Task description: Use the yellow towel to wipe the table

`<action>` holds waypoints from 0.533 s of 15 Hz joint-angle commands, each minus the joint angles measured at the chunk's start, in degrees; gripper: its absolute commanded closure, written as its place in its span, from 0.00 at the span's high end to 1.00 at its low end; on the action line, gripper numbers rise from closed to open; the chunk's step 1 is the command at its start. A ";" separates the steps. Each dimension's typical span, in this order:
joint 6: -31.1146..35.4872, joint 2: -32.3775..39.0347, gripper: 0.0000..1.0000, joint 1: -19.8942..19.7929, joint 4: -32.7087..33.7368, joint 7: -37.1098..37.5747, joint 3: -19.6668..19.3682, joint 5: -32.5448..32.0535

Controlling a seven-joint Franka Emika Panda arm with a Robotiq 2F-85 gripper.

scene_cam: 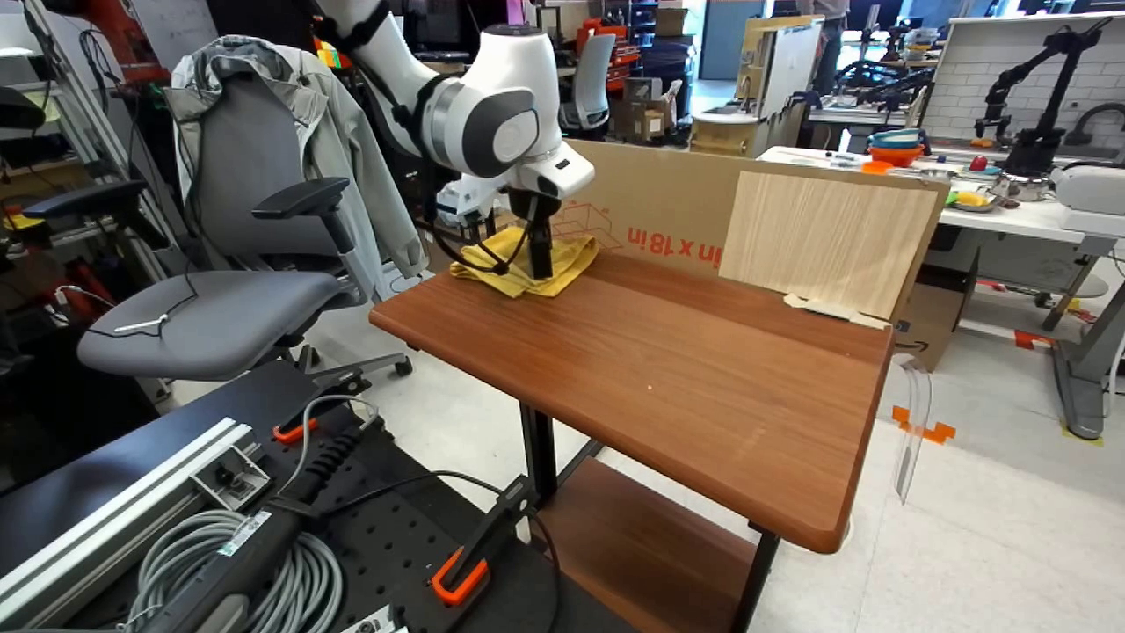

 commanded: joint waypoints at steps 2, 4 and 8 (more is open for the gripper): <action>-1.82 -4.12 1.00 -1.33 -8.13 -8.67 2.44 3.77; -7.32 -6.95 1.00 -2.31 -11.17 -10.28 1.09 4.64; -15.40 -9.77 1.00 -3.02 -13.91 -9.31 -6.82 2.18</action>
